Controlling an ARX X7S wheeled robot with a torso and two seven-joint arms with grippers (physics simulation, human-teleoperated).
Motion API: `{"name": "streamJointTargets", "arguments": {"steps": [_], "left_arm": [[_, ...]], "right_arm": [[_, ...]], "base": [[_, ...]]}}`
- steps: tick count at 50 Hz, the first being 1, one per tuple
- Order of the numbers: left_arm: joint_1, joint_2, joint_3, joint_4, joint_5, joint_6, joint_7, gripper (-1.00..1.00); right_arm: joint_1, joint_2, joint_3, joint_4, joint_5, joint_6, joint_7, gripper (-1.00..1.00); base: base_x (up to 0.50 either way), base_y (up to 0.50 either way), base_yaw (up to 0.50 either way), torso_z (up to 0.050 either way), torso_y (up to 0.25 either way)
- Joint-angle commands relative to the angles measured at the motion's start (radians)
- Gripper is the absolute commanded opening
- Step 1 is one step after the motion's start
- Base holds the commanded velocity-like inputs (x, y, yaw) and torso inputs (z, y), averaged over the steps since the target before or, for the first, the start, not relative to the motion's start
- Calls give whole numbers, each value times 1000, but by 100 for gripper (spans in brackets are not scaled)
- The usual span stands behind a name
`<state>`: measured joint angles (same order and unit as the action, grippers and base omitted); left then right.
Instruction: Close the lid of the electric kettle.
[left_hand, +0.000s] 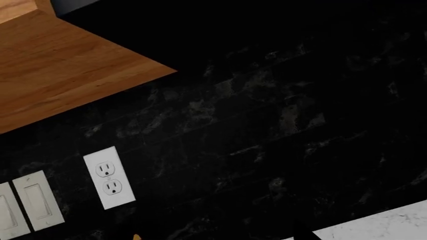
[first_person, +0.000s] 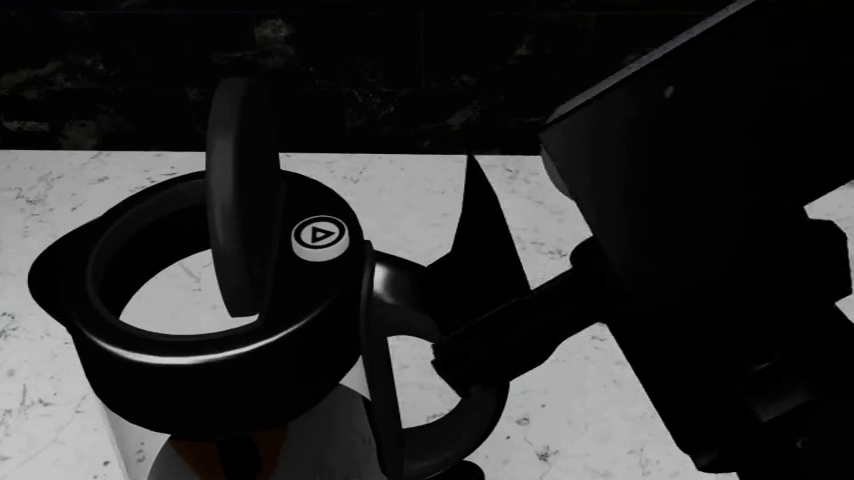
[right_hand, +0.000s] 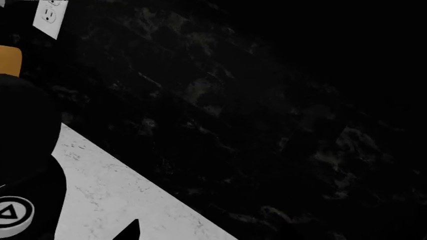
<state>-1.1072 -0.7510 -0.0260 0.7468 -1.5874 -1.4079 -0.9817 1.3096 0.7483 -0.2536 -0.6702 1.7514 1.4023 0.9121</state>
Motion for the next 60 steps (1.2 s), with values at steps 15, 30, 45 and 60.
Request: {"name": "streamJointTargets", "arguments": {"steps": [15, 30, 45, 60], "left_arm": [[33, -58, 0, 3, -16, 27, -19, 100], [44, -68, 15, 5, -8, 40, -19, 100], [41, -85, 27, 6, -12, 51, -30, 100], [50, -97, 33, 11, 2, 65, -25, 100]], "right_arm": [[305, -125, -231, 297, -18, 130, -214, 100], [423, -130, -296, 391, 65, 82, -222, 100], [387, -145, -335, 392, 133, 13, -182, 100], [325, -166, -344, 395, 114, -36, -209, 100]], "base": [[0, 0, 0, 0, 0], [0, 0, 0, 0, 0], [0, 0, 0, 0, 0], [0, 0, 0, 0, 0]]}}
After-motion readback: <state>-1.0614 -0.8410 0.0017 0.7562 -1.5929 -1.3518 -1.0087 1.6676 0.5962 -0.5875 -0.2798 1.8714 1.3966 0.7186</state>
